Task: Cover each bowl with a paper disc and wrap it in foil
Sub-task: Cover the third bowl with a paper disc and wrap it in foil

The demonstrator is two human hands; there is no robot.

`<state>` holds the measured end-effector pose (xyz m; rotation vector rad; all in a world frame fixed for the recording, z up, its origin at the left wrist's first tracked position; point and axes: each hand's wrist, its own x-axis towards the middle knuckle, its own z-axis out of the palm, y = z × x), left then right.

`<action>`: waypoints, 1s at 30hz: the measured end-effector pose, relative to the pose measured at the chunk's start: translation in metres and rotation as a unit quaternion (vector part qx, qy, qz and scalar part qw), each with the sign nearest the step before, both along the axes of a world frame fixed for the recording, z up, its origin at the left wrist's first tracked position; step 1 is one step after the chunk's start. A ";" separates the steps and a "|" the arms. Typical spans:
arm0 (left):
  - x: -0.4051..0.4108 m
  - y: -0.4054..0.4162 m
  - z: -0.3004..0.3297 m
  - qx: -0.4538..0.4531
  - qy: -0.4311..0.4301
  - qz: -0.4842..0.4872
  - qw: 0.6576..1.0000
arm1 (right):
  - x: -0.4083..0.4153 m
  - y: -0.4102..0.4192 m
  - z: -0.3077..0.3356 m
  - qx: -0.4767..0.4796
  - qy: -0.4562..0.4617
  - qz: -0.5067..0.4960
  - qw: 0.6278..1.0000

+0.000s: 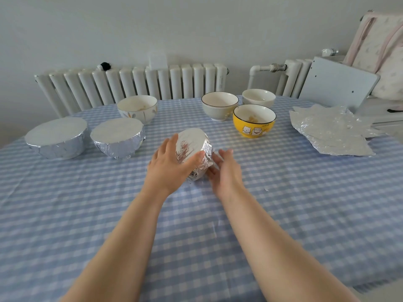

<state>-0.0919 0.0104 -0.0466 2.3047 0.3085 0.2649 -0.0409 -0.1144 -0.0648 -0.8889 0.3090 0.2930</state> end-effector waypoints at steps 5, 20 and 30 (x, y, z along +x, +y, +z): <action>0.002 -0.002 -0.001 0.053 0.001 -0.005 0.999 | -0.003 -0.006 0.011 -0.151 -0.156 0.048 0.975; 0.001 -0.002 -0.002 0.073 0.015 -0.005 0.997 | -0.007 -0.006 0.008 -0.059 -0.108 0.031 0.992; 0.004 -0.007 0.003 0.128 0.033 -0.024 0.991 | 0.001 -0.020 0.007 -0.222 -0.157 0.040 0.961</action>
